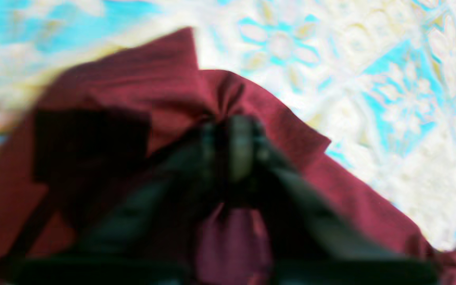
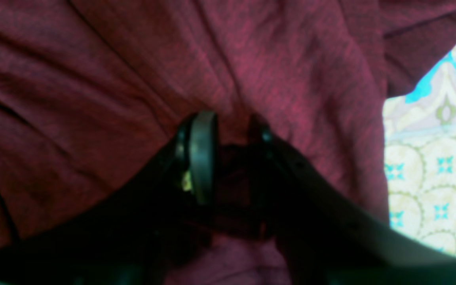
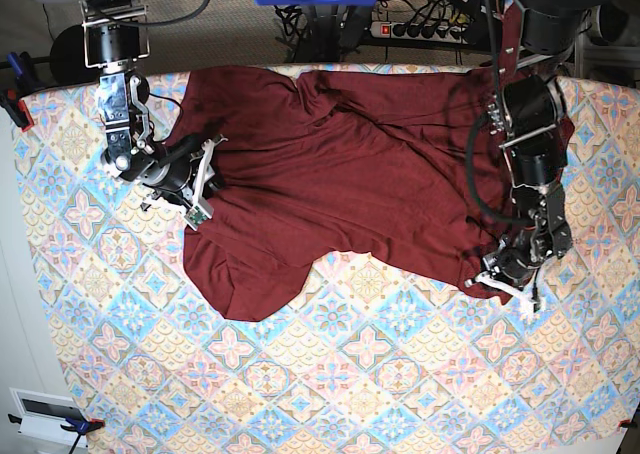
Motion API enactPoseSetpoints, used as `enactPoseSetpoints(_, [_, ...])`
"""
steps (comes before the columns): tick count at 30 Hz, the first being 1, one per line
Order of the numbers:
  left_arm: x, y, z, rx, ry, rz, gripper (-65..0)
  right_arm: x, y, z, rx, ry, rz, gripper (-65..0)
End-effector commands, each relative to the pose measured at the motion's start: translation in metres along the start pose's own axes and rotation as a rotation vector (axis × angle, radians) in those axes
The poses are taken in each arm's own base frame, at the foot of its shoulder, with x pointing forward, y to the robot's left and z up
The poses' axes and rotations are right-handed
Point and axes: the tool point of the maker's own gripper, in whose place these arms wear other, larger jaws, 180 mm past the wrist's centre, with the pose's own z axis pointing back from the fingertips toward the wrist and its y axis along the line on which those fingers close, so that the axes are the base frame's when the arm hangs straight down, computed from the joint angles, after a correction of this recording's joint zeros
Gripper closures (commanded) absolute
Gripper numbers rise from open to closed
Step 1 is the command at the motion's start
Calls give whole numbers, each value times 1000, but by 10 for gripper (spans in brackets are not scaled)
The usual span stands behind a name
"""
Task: Layout the t-shirt on the table in an organized manner, then fold the t-shirt properly
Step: 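Release the shoulder with the left gripper and reach toward the shirt hem, then grasp the shirt hem with the left gripper and drag it away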
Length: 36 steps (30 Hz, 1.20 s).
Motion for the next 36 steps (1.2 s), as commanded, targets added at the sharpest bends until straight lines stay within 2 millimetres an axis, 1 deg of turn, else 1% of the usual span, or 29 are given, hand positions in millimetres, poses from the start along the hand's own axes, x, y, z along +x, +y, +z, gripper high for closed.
enactPoseSetpoints(1, [48,-11,7,-22,-96,-12,0,-3,-11,4,-34,25,13,-141])
enactPoseSetpoints(3, [67,-20,9,-39,-130,-10,-13,-3,-11,4,-34,25,13,-141])
enactPoseSetpoints(5, [86,-29,12,-54,-161,-12,0,-3,-11,4,-34,25,13,-141])
enactPoseSetpoints(6, [102,-35,16,-63,-188,-13,0,-3,-11,4,-34,25,13,-141])
enactPoseSetpoints(9, [128,-41,24,-73,-231,-16,0,-3,-11,4,-34,25,13,-141])
enactPoseSetpoints(11, [158,-39,38,-66,-288,-29,0,-2,-11,4,-34,24,13,-141])
enactPoseSetpoints(12, [170,-38,44,-63,-313,-37,0,-2,-11,4,-34,19,13,-141])
enactPoseSetpoints(15, [199,-36,64,-53,-387,-65,0,2,-13,5,-38,8,15,-141])
enactPoseSetpoints(17, [214,-35,75,-47,-422,-76,0,11,-18,6,-47,-13,21,-141])
enactPoseSetpoints(19, [230,-26,87,-27,-454,-84,0,21,-21,6,-53,-46,25,-141])
enactPoseSetpoints(21, [241,-23,95,-21,-475,-86,0,31,-25,8,-62,-74,31,-141])
enactPoseSetpoints(24, [247,-16,102,-5,-486,-93,0,46,-33,11,-78,-100,40,-141])
enactPoseSetpoints(26, [260,-21,109,-14,-510,-95,0,55,-40,12,-90,-115,45,-141])
enactPoseSetpoints(29, [280,-31,121,-30,-551,-93,0,79,-53,19,-120,-148,62,-141])
enactPoseSetpoints(31, [293,-39,129,-40,-576,-99,0,88,-59,22,-132,-165,70,-141])
enactPoseSetpoints(33, [301,-46,135,-50,-566,-101,0,90,-59,24,-135,-163,74,-141])
enactPoseSetpoints(35, [304,-51,137,-58,-541,-105,0,83,-59,23,-135,-130,72,-142])
enactPoseSetpoints(36, [304,-52,137,-60,-537,-106,0,83,-59,23,-135,-126,72,-142])
